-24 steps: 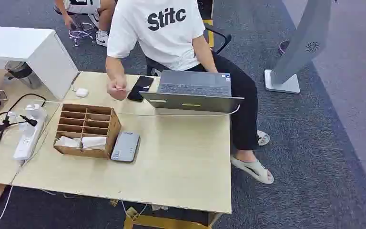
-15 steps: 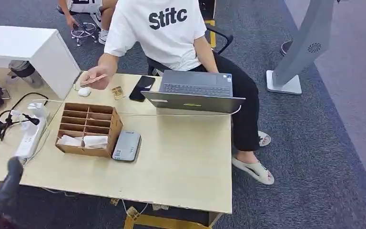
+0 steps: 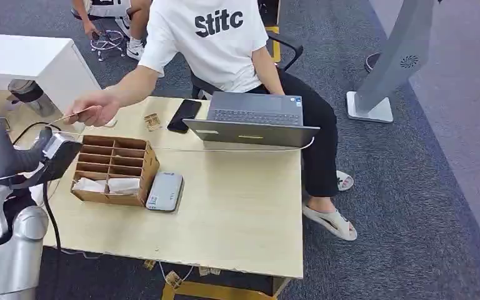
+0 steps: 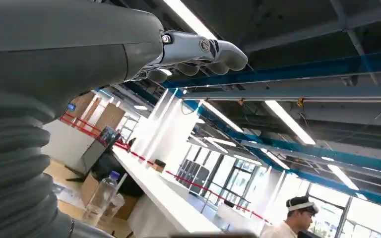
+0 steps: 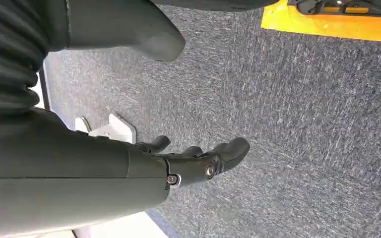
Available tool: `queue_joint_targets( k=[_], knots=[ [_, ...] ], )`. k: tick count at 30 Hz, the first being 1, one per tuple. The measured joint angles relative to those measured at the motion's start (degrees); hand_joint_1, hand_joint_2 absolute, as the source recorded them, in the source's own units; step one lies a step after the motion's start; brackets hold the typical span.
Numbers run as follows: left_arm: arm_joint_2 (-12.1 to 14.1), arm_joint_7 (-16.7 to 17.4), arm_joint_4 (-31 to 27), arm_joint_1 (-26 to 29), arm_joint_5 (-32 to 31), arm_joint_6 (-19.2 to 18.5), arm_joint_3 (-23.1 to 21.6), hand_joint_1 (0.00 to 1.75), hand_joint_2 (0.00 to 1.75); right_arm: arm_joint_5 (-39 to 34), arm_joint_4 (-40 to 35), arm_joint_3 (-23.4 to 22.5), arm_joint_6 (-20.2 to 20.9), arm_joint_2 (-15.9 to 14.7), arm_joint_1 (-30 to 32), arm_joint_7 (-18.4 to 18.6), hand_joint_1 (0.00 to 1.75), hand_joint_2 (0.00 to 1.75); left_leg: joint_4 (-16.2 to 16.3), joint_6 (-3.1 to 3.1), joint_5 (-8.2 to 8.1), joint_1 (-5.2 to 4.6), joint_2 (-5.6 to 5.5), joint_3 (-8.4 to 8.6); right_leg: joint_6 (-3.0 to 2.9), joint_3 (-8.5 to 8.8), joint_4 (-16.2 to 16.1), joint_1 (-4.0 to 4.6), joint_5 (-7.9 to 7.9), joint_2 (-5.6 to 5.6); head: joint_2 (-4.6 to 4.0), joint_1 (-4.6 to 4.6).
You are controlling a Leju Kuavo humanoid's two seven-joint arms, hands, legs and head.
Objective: Pass the card to the sensor for recognition and then transmit it.
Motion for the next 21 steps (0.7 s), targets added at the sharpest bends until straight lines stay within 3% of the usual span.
queue_joint_targets(
  k=[9, 10, 11, 13, 21],
  knots=[
    [0.55, 0.94, 4.70, -2.04, -2.99, 1.14, -3.28, 0.00, 1.75, -0.15, 0.00, 0.04, 0.04, 0.00, -0.07, 0.02, 0.00, 1.75, 0.00, 0.01, -0.02, -0.01, 0.05, -0.10, 0.01, -0.12, -0.02, -0.01, 0.00, 0.04, 0.00, 0.00],
    [0.55, 0.96, 4.80, -2.00, -3.06, 1.18, -3.67, 0.19, 1.75, -0.18, 0.00, 0.04, 0.04, 0.00, -0.07, 0.02, 0.00, 1.75, 0.00, 0.01, -0.02, -0.01, 0.05, -0.10, 0.01, -0.12, -0.02, -0.01, 0.00, 0.04, 0.00, 0.00],
    [0.52, 1.09, 4.85, -1.87, -3.19, 1.18, -4.07, 1.66, 1.75, -0.20, 0.00, 0.04, 0.04, 0.00, -0.07, 0.09, 0.00, 1.75, 0.00, 0.01, -0.02, -0.01, 0.05, -0.10, 0.01, -0.12, -0.02, -0.01, 0.00, 0.03, 0.00, 0.00],
    [0.44, 1.60, 4.87, -1.55, -3.43, 1.18, -4.66, 1.75, 1.75, -0.37, 0.00, 0.04, 0.07, 0.00, -0.06, 0.09, 0.00, 1.75, 0.00, 0.01, -0.02, 0.00, 0.05, -0.10, 0.00, -0.13, -0.02, -0.01, 0.00, 0.04, 0.00, -0.02],
    [0.43, 1.95, 4.87, -0.39, -3.74, 1.11, -6.43, 1.75, 1.75, -0.35, 0.00, 0.04, 0.13, 0.00, -0.06, 0.11, 0.00, 1.75, 0.00, 0.01, -0.02, 0.00, 0.10, -0.13, 0.00, -0.16, -0.02, 0.00, 0.00, 0.10, 0.00, 0.00]
  ],
)
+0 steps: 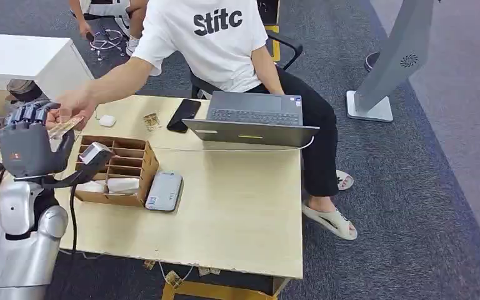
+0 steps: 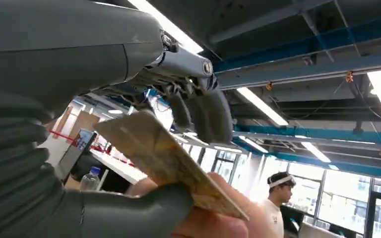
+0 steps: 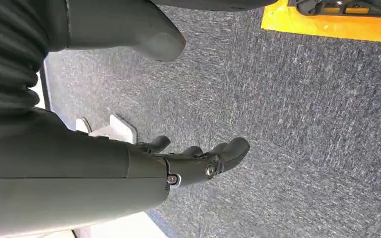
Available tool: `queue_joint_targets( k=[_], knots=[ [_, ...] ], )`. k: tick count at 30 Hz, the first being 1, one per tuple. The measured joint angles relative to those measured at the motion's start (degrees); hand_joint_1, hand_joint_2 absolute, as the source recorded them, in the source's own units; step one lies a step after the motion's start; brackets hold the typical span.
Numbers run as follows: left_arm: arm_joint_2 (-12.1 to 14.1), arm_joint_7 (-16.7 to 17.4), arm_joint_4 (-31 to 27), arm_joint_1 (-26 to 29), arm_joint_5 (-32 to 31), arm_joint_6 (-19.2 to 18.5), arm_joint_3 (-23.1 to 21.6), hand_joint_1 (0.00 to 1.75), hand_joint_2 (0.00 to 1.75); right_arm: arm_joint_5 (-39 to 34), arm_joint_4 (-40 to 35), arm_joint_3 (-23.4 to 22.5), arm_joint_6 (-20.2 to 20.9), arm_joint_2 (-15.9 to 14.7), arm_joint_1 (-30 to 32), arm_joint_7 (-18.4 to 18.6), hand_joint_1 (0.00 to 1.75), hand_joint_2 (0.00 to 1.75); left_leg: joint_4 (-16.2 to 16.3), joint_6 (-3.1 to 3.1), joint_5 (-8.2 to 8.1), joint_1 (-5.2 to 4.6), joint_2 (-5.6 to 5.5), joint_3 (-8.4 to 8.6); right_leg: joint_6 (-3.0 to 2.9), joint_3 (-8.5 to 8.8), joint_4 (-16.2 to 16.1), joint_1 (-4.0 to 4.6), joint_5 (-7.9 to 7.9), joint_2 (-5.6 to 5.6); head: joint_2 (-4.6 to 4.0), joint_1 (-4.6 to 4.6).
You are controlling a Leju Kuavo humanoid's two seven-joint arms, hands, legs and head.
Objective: Pass the card to the sensor for recognition and then transmit it.
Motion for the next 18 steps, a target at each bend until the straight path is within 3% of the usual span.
queue_joint_targets(
  k=[10, 18],
  knots=[
    [0.09, 0.13, 0.00, 0.55, 0.20, -0.59, -1.16, 1.75, 1.75, 0.31, 0.00, 0.28, 0.00, 0.00, 0.01, -0.02, 0.00, 1.75, 0.00, 0.00, -0.01, 0.00, -0.01, -0.04, 0.01, -0.04, 0.00, 0.00, -0.01, 0.01, 0.00, 0.00],
    [-1.55, -2.12, 0.00, 1.24, 3.33, -3.45, -5.85, 1.75, 1.75, 0.35, 0.00, 0.59, 0.00, 0.00, 0.01, -0.04, 0.00, 1.75, 0.01, 0.00, 0.00, -0.02, -0.01, -0.03, 0.04, -0.03, 0.00, -0.01, 0.02, 0.01, 0.00, 0.00]
  ],
)
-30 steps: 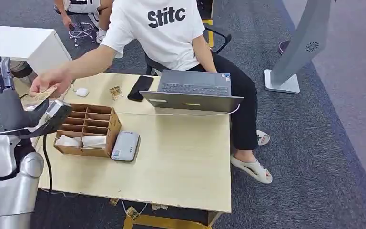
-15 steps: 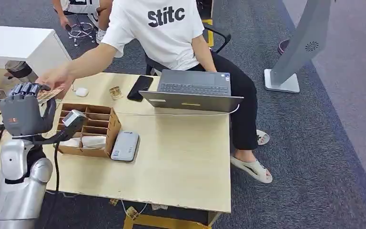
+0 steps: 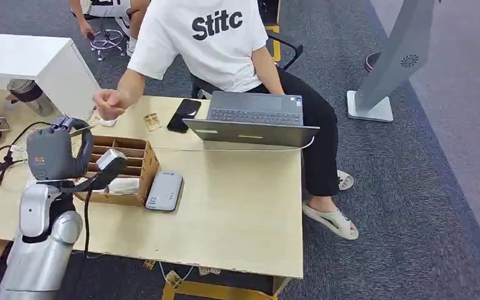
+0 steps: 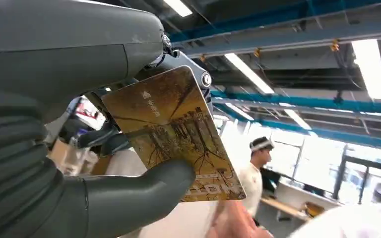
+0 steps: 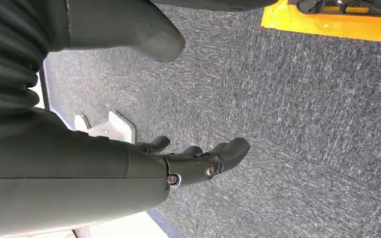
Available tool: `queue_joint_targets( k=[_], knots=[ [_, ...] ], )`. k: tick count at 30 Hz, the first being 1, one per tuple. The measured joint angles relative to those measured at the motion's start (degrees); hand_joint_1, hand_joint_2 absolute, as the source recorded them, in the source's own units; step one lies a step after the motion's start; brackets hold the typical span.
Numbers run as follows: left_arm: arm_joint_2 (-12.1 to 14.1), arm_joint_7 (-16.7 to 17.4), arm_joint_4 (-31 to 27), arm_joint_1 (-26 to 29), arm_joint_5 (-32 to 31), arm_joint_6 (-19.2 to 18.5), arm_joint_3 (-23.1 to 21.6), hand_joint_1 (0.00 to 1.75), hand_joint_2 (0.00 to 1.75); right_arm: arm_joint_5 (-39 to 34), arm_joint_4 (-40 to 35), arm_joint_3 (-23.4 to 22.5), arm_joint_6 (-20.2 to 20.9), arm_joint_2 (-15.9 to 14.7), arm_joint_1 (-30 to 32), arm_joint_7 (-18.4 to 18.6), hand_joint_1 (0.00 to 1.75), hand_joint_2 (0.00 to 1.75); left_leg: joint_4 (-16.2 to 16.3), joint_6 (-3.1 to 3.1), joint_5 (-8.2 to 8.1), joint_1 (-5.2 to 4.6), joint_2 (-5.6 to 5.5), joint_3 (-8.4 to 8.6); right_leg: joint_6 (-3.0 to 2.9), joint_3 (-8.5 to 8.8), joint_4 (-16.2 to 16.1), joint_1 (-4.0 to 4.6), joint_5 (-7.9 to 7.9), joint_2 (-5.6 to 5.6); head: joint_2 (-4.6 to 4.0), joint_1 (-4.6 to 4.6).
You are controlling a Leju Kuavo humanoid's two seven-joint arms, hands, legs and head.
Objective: Pass the card to the sensor for recognition and then transmit it.
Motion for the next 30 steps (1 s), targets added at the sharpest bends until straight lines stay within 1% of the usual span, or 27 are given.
queue_joint_targets(
  k=[2, 8, 10, 11, 12, 13, 14, 16, 17, 20, 23, 30],
  knots=[
    [-0.70, -0.18, 0.00, 0.44, -0.77, -0.55, -1.94, 1.75, 1.75, 0.02, 0.00, 0.09, 0.00, 0.00, 0.00, 0.00, 0.00, 1.75, 0.00, 0.00, 0.00, 0.00, 0.00, 0.00, 0.01, 0.00, 0.00, 0.00, 0.00, 0.00, 0.00, 0.00],
    [-0.77, -0.20, 0.00, 0.50, -0.83, -0.63, -2.14, 1.75, 1.75, 0.02, 0.00, 0.11, 0.00, 0.00, 0.00, 0.02, 0.00, 1.75, 0.00, 0.00, 0.00, -0.01, 0.00, 0.00, 0.01, 0.00, -0.01, 0.00, 0.00, 0.00, 0.00, 0.00],
    [-1.91, -0.04, 0.00, 1.18, -2.61, -2.48, -6.57, 1.75, 1.75, 0.09, 0.00, 0.31, -0.18, 0.00, -0.04, 0.66, 0.00, 1.75, 0.01, 0.02, -0.01, -0.01, 0.00, -0.01, 0.01, 0.00, -0.01, -0.01, 0.01, 0.00, 0.00, 0.00],
    [-2.49, -0.04, 0.04, 1.14, -3.17, -4.45, -9.57, 1.75, 1.75, 0.11, 0.00, 0.35, -0.39, 0.18, -0.28, 1.68, 0.00, 1.75, 0.01, 0.02, -0.01, -0.01, 0.00, -0.01, 0.01, 0.00, -0.02, -0.01, 0.01, 0.00, 0.00, -0.02],
    [-2.87, -0.17, 0.18, 1.13, -3.24, -5.79, -12.02, 1.75, 1.75, 0.11, 0.02, 0.37, -0.50, 0.26, -0.44, 1.86, 0.00, 1.75, 0.01, 0.02, -0.01, -0.02, 0.01, -0.01, 0.01, -0.01, -0.02, -0.01, 0.01, 0.00, 0.00, -0.02],
    [-3.46, 0.46, 1.01, 1.15, -4.99, -7.89, -17.15, 1.75, 1.75, 0.00, 0.02, 0.37, -0.48, 0.31, -0.61, 1.81, 0.00, 1.75, 0.01, 0.02, -0.01, -0.01, 0.00, -0.01, 0.01, -0.01, -0.02, -0.01, 0.01, 0.00, 0.00, -0.02],
    [-3.52, 1.23, 1.90, 1.14, -5.75, -8.55, -19.31, 1.75, 1.75, -0.04, 0.02, 0.37, -0.46, 0.31, -0.62, 1.79, 0.00, 1.75, 0.00, 0.02, -0.01, -0.01, 0.00, 0.00, 0.01, -0.01, -0.02, -0.01, 0.01, 0.00, 0.00, -0.02],
    [-3.52, 2.10, 3.08, 1.13, -6.89, -9.36, -21.36, 1.75, 1.75, -0.20, 0.02, 0.37, -0.42, 0.31, -0.62, 1.75, 0.00, 1.75, 0.00, 0.02, -0.01, -0.01, 0.01, -0.01, 0.01, 0.00, -0.02, -0.01, 0.01, 0.00, 0.00, 0.00],
    [-3.48, 3.08, 3.86, 1.13, -8.02, -9.53, -22.23, 1.75, 1.75, -0.37, 0.02, 0.37, -0.39, 0.31, -0.62, 1.73, 0.00, 1.75, 0.00, 0.02, -0.01, -0.01, 0.01, -0.01, 0.01, -0.01, -0.01, -0.01, 0.01, 0.00, 0.00, 0.00],
    [-3.04, 5.33, 6.27, 1.04, -10.60, -9.95, -23.98, 1.75, 1.75, -0.52, 0.02, 0.37, -0.35, 0.31, -0.62, 1.73, 0.00, 1.75, 0.00, 0.02, -0.01, -0.01, 0.01, 0.00, 0.01, -0.01, -0.01, -0.01, 0.01, 0.01, 0.00, 0.00],
    [-2.38, 6.69, 8.39, 0.94, -11.98, -10.45, -24.81, 1.75, 1.75, -0.63, 0.02, 0.37, -0.35, 0.31, -0.61, 1.73, 0.00, 1.75, 0.00, 0.02, -0.01, -0.01, 0.01, 0.00, 0.01, -0.01, -0.01, -0.01, 0.01, 0.01, 0.00, -0.02],
    [-0.95, 8.37, 11.38, 0.36, -13.27, -11.15, -24.95, 1.75, 1.75, -1.03, 0.02, 0.37, -0.33, 0.31, -0.60, 1.72, 0.00, 1.75, 0.00, 0.02, -0.01, -0.01, 0.02, -0.01, 0.01, 0.00, -0.01, -0.01, 0.01, 0.02, 0.00, 0.00]
  ],
)
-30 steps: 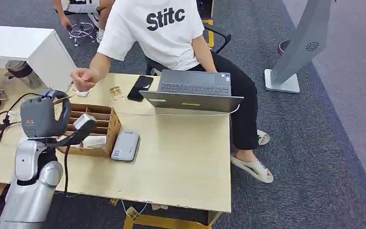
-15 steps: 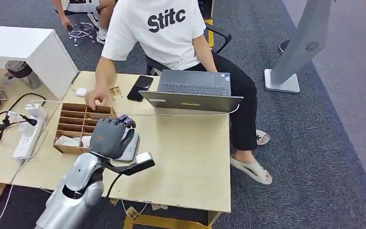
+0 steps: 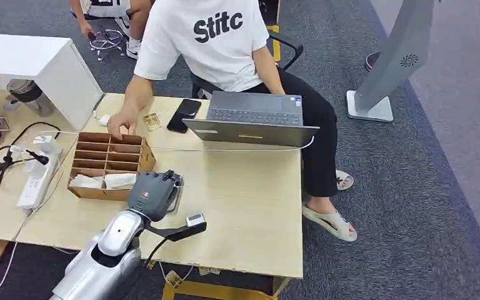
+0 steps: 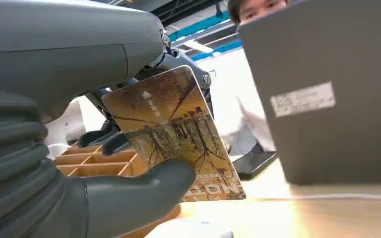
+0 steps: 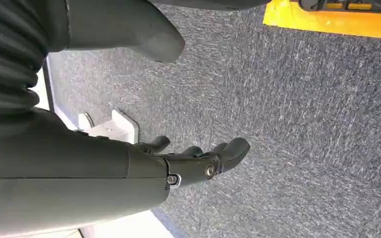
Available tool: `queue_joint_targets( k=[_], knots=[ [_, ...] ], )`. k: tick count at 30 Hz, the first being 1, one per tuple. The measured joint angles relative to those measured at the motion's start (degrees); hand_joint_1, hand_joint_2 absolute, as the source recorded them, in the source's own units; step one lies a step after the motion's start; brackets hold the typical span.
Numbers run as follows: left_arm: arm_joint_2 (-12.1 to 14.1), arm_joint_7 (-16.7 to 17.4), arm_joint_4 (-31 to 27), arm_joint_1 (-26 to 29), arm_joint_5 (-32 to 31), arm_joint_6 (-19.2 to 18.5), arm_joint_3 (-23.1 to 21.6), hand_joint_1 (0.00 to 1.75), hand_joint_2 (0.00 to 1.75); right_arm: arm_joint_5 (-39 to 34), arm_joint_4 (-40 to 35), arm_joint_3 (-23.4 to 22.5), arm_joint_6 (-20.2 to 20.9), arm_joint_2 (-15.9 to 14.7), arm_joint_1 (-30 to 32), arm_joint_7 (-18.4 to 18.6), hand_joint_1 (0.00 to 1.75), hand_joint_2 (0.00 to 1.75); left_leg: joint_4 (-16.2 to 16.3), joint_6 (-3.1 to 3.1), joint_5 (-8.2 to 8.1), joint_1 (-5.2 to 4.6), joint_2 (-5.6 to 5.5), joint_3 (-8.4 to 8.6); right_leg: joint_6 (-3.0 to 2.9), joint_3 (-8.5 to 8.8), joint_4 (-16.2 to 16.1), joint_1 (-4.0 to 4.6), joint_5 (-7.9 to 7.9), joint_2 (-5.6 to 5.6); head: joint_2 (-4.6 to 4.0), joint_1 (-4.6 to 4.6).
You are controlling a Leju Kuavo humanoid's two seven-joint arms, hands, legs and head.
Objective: Pass the card to the sensor for recognition and then transmit it.
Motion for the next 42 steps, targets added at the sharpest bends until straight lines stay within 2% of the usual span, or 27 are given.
queue_joint_targets(
  k=[8, 13, 22, 29, 42],
  knots=[
    [0.90, 0.96, 2.26, -0.12, -0.26, -0.42, 0.00, 1.75, 1.75, 0.00, 0.00, 0.00, 0.00, 0.00, 0.00, -0.02, 0.00, 1.75, 0.00, 0.00, 0.00, 0.00, -0.01, 0.00, 0.00, 0.00, 0.00, 0.00, 0.00, -0.01, 0.00, 0.00],
    [1.42, 2.97, 3.48, -0.13, -2.38, -0.61, 0.07, 1.75, 1.75, 0.00, 0.00, 0.00, -0.02, 0.00, 0.00, -0.13, 0.00, 1.75, 0.00, 0.00, 0.00, 0.00, -0.01, 0.00, 0.00, 0.00, 0.00, 0.00, 0.00, -0.01, 0.00, 0.00],
    [1.73, 3.04, 6.67, -0.10, -1.64, -0.24, 2.58, 1.75, 1.75, 0.00, 0.00, 0.04, 0.00, 0.00, 0.01, -0.28, 0.00, 1.75, 0.00, 0.00, 0.00, 0.00, -0.01, -0.01, 0.00, 0.00, 0.00, 0.00, 0.00, -0.01, 0.00, 0.00],
    [1.69, 3.04, 8.46, 0.89, -1.70, 0.81, 4.74, 1.75, 1.75, -0.02, -0.02, 0.07, 0.55, -0.24, 0.12, -1.75, 0.00, 1.75, 0.00, 0.00, 0.00, 0.00, -0.01, -0.01, 0.00, 0.00, 0.00, 0.00, 0.00, -0.01, 0.00, -0.02],
    [0.83, 2.97, 11.02, 1.31, -1.77, 2.62, 6.58, 1.75, 1.75, -0.02, -0.02, 0.37, 0.61, -0.31, 0.16, -1.75, 0.00, 1.75, -0.01, 0.00, 0.00, 0.00, -0.02, 0.04, 0.00, 0.07, 0.00, 0.00, 0.00, -0.02, 0.00, 0.00]
  ],
)
